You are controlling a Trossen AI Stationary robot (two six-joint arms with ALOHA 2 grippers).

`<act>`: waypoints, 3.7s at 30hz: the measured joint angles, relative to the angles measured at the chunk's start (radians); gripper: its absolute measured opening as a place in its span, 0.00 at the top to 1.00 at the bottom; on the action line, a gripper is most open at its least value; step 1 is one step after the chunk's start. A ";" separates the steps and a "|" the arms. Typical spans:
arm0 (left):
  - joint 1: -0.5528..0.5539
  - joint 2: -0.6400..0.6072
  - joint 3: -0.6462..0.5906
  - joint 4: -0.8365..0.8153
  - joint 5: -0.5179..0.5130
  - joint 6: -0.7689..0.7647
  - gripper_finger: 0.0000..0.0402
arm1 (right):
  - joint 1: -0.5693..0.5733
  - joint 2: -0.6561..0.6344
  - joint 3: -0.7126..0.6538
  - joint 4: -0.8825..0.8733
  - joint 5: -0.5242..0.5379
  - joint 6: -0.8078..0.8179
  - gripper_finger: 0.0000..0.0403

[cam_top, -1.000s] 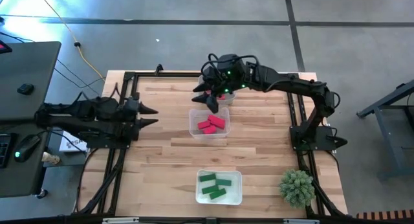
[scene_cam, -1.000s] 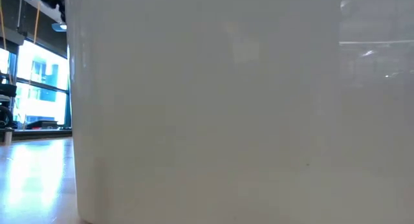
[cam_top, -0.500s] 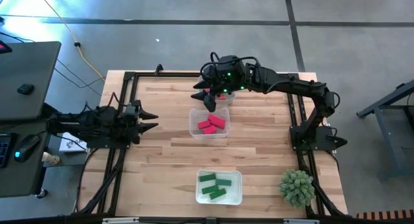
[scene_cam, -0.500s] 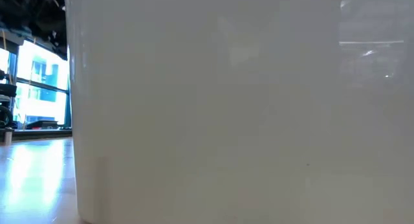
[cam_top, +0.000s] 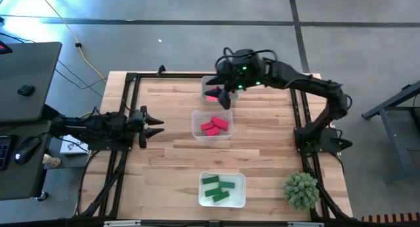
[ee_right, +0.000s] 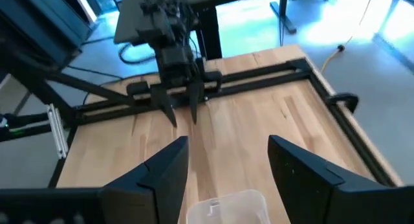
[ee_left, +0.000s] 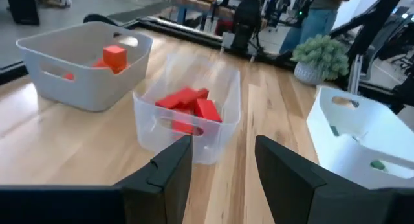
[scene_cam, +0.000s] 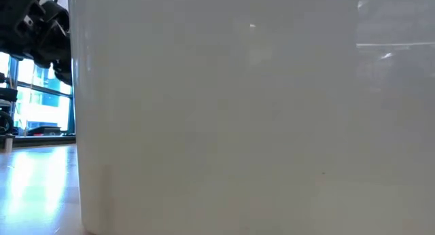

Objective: Sort & place blocks by color
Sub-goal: Return to Home Position

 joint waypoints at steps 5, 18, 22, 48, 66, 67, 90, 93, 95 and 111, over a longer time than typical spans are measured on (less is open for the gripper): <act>0.000 0.000 -0.002 0.036 -0.032 -0.009 0.61 | 0.000 -0.098 0.000 -0.115 0.018 -0.050 0.50; 0.001 0.005 -0.002 0.030 -0.112 0.014 0.61 | 0.044 -0.363 -0.030 -0.427 0.259 -0.117 0.50; 0.001 0.005 -0.002 0.030 -0.110 0.017 0.61 | 0.050 -0.517 -0.268 -0.318 0.312 -0.103 0.50; 0.001 0.005 -0.002 0.030 -0.109 0.017 0.61 | 0.047 -1.434 -1.536 0.420 0.112 0.174 0.50; 0.001 0.005 -0.001 0.030 -0.108 0.017 0.61 | 0.047 -1.563 -1.804 0.591 0.052 0.199 0.50; 0.001 0.005 -0.001 0.030 -0.108 0.017 0.61 | 0.047 -1.562 -1.808 0.605 0.054 0.199 0.50; 0.001 0.005 -0.001 0.030 -0.108 0.017 0.61 | 0.047 -1.537 -1.828 0.643 0.141 0.207 0.50; 0.001 0.005 -0.001 0.030 -0.108 0.017 0.61 | 0.047 -1.537 -1.828 0.643 0.141 0.207 0.50; 0.001 0.005 -0.001 0.030 -0.108 0.017 0.61 | 0.047 -1.537 -1.828 0.643 0.141 0.207 0.50; 0.001 0.005 -0.001 0.030 -0.108 0.017 0.61 | 0.047 -1.537 -1.828 0.642 0.141 0.207 0.50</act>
